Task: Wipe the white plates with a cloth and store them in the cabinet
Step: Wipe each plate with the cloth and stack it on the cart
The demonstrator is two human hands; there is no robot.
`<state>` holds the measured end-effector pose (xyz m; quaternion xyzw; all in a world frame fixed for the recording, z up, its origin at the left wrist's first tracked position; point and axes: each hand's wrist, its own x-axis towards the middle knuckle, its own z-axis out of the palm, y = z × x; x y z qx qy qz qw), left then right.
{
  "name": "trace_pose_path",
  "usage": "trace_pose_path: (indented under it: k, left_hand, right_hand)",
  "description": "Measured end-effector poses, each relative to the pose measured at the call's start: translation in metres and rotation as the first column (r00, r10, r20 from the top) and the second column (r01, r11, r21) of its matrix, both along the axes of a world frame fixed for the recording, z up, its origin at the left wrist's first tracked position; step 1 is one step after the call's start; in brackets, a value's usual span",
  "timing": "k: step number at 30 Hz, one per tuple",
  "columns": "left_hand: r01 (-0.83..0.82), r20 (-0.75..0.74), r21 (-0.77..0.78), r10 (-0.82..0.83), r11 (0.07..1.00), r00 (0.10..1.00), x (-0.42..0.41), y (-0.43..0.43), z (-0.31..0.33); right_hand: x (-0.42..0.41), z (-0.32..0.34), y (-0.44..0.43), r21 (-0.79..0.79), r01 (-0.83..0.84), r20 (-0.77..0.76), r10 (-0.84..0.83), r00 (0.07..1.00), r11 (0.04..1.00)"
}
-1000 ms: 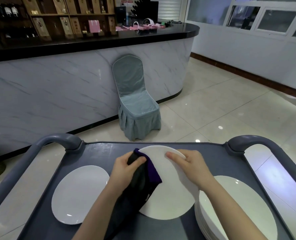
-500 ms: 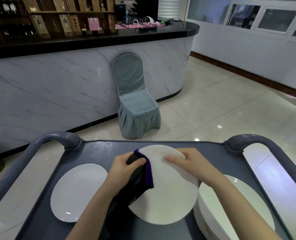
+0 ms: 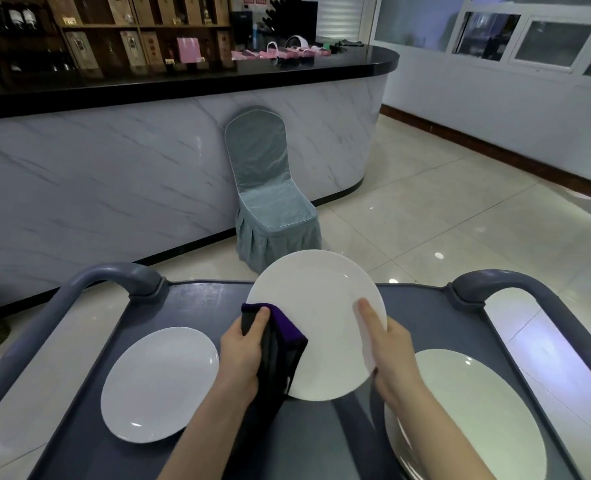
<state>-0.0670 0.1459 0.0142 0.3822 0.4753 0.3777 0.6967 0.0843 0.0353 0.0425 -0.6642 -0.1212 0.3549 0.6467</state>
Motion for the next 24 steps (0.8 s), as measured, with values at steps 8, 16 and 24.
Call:
trace_pose_path:
  k: [8,16,24]
  left_hand:
    - [0.627,-0.420,0.431,-0.471,0.649,0.776,-0.001,0.012,0.026]
    - [-0.037,0.103,-0.078,0.045,0.996,0.994,0.007,-0.015,-0.005]
    - [-0.024,0.081,-0.121,0.034,0.992,0.996,-0.013,0.015,-0.004]
  right_hand:
    - [0.030,0.034,0.010,-0.435,-0.541,0.514,0.692,0.507,0.720]
    - [-0.009,0.008,0.008,0.071,0.195,-0.051,-0.191,0.980,0.978]
    - [-0.011,-0.002,-0.027,0.082,-0.134,0.490,0.078,0.868,0.988]
